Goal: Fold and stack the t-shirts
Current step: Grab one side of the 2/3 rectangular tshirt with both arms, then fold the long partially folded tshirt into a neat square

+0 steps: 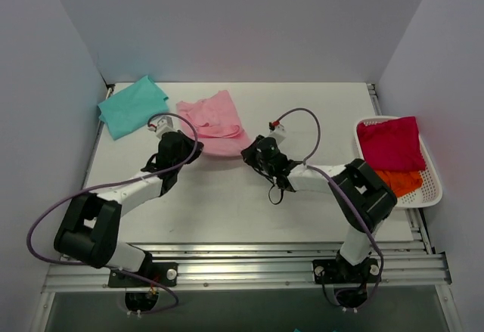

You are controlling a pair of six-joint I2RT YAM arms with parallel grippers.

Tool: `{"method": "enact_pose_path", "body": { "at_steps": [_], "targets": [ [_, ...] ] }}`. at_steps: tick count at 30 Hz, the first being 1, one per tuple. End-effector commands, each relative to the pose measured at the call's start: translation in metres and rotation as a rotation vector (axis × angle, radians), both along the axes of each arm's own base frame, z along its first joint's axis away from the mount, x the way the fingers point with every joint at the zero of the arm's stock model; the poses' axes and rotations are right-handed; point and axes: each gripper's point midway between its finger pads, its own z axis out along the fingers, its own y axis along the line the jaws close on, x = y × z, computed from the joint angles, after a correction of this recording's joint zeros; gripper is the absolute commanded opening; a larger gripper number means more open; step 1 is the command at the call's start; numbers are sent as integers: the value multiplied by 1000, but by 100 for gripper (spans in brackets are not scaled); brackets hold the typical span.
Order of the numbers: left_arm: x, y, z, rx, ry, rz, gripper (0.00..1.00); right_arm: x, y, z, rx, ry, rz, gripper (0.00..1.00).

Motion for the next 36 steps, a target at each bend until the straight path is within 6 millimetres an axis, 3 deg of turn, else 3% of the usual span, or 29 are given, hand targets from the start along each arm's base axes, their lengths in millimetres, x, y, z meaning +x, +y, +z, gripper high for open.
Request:
{"method": "enact_pose_path", "body": {
  "at_steps": [1,8,11,17,23,26,36],
  "targets": [
    [-10,8,33,4,-63,-2,2,-7,-10,38,-26,-67,-45,0],
    [-33,13,62,-31,-97,-17,2,-44,-4,97,-21,-145,-41,0],
    [-41,14,68,-49,-107,-18,2,-55,-6,109,-36,-163,-48,0],
    [-59,15,64,-85,-77,-22,2,-70,-7,119,-57,-170,-42,0],
    [-78,22,57,-106,-44,6,2,-80,4,121,-62,-169,-7,0],
    [-85,28,62,-113,-57,24,2,-78,9,121,-79,-168,0,0],
    [-94,44,97,-85,-102,72,3,-66,34,152,-81,-202,42,0]
  ]
}}
